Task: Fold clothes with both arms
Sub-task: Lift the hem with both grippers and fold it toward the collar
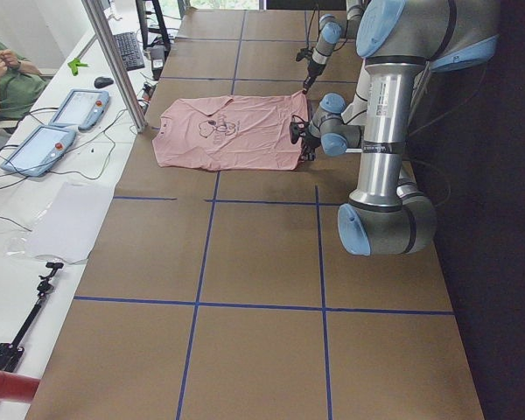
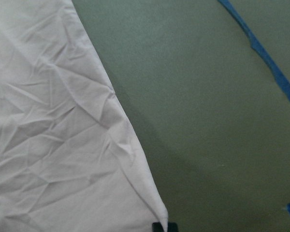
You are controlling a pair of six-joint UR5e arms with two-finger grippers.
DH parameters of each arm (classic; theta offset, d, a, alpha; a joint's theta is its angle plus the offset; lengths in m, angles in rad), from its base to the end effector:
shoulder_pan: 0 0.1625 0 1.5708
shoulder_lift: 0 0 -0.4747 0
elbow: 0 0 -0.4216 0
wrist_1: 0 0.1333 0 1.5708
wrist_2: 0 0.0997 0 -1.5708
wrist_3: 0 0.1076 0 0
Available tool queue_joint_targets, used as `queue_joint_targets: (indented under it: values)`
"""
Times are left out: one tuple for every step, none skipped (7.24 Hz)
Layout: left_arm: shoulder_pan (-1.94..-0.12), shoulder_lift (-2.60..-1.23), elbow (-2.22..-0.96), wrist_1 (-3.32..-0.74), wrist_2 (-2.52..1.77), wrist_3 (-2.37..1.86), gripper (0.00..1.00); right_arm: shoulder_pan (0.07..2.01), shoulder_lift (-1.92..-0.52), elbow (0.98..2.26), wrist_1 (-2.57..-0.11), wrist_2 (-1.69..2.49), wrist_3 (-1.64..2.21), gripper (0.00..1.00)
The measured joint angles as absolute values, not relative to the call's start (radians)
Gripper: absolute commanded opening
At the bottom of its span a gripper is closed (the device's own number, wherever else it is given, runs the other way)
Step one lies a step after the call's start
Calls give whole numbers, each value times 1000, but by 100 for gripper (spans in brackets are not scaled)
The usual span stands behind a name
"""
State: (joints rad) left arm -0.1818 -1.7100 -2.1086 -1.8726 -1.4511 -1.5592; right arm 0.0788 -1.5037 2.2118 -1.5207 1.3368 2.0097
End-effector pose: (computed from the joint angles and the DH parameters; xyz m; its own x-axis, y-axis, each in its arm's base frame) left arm 0.5035 -0.2411 0.3454 0.5520 -0.0898 -0.8290 0.2706 0.9597 0.0763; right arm -0.4824 -0.1968 0.3694 0.5551 0.4585 0.6940 -0.5208 0.8422 -0.1398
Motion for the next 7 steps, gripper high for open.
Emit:
queue_joint_targets:
  values:
    - [-185, -1711, -2204, -1782, -1473, -1536, 0, 77, -1500, 2316, -1636, 1345, 2000, 0]
    - [-188, -1719, -2331, -1647, -1528, -1524, 0, 74, -1484, 2432, -1763, 1364, 1983, 0]
    - [-198, -1733, -2468, -1503, -1598, -1519, 0, 76, -1447, 2556, -1899, 1398, 1969, 0]
    - [-229, -1762, -2584, -1379, -1661, -1515, 0, 86, -1374, 2651, -2048, 1446, 1963, 0]
    - [-269, -1803, -2632, -1309, -1712, -1487, 0, 110, -1289, 2688, -2160, 1483, 1941, 0]
    - [-316, -1856, -2611, -1279, -1744, -1420, 0, 146, -1228, 2688, -2222, 1500, 1889, 0]
    - [-386, -1922, -2526, -1270, -1759, -1330, 0, 201, -1186, 2655, -2244, 1508, 1814, 0]
